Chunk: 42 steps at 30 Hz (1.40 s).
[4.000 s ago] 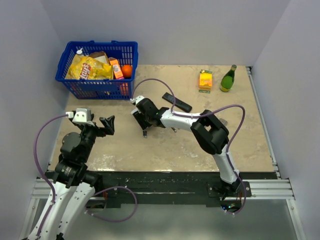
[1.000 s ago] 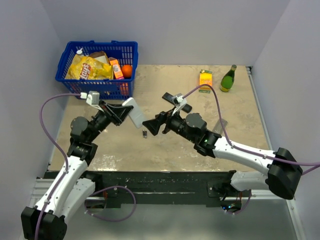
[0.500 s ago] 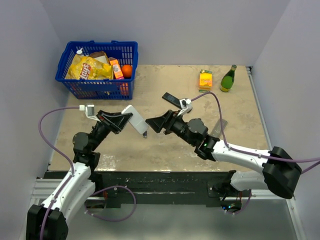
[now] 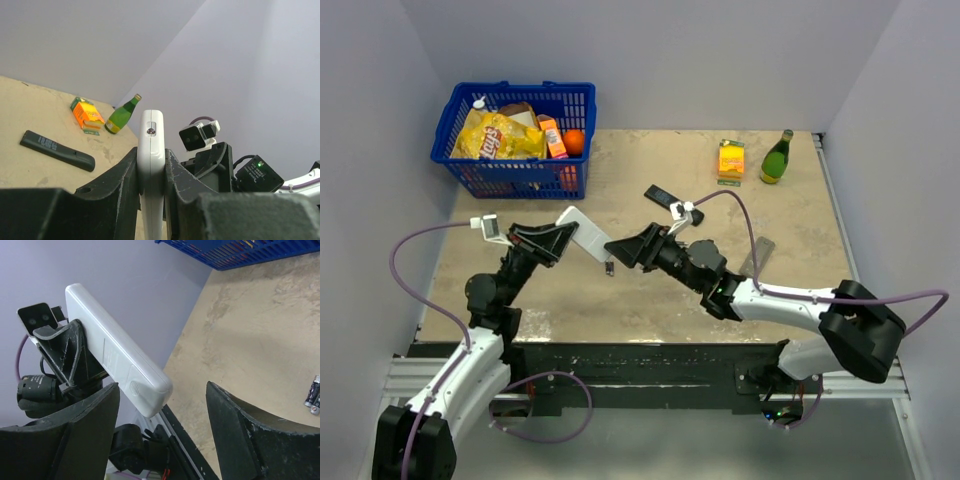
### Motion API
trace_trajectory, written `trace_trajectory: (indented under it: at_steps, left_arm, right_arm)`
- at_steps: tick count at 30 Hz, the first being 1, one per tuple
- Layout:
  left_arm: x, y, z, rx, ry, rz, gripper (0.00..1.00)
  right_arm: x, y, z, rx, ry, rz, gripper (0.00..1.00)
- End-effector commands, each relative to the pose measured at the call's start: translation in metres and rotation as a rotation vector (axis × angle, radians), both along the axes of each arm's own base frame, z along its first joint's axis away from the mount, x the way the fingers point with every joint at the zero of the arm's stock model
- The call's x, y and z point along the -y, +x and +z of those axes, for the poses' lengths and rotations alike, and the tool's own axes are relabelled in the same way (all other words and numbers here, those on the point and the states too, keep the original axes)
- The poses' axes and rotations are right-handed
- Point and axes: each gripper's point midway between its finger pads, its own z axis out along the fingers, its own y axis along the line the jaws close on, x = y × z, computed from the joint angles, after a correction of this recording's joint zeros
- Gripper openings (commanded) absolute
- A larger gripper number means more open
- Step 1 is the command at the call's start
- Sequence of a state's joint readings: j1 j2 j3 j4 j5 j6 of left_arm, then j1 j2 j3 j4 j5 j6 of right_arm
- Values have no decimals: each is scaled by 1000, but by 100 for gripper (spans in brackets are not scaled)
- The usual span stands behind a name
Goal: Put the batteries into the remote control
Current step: Remove the battery cover from the remote control.
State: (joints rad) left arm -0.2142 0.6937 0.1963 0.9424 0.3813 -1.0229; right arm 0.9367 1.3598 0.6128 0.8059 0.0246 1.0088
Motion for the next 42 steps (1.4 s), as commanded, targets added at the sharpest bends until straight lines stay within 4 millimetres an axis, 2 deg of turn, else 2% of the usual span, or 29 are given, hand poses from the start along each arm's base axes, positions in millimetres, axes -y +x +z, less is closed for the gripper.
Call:
trace_trajectory:
  at_steps: [1,6,11,19,26,30,34,38,42]
  left_arm:
    - [-10,-4,17,71,-54,42,0]
    - [-9,-7,16,68,-66,28,0]
    - [-10,-7,14,63,-69,29,0]
    - [-9,-9,13,58,-86,16,0]
    - [-10,-12,17,64,-101,14,0]
    - [-13,-13,20,52,-141,15,0]
    - [-20,-11,21,17,-210,35,0]
    - [-25,-9,22,-10,-261,43,0]
    - [-23,-5,20,-29,-257,42,0]
  right_arm:
    - [-10,-4,15,23,64,34,72]
    - [-18,-5,16,10,104,48,61]
    - [-23,-8,19,10,119,60,56]
    - [-22,-8,25,17,139,52,49]
    - [-22,-7,29,17,158,49,38]
    - [-21,-9,24,16,152,51,21]
    - [-15,-12,19,17,154,51,12]
    - [-11,-15,17,26,146,49,9]
    - [-8,-17,25,43,153,48,15]
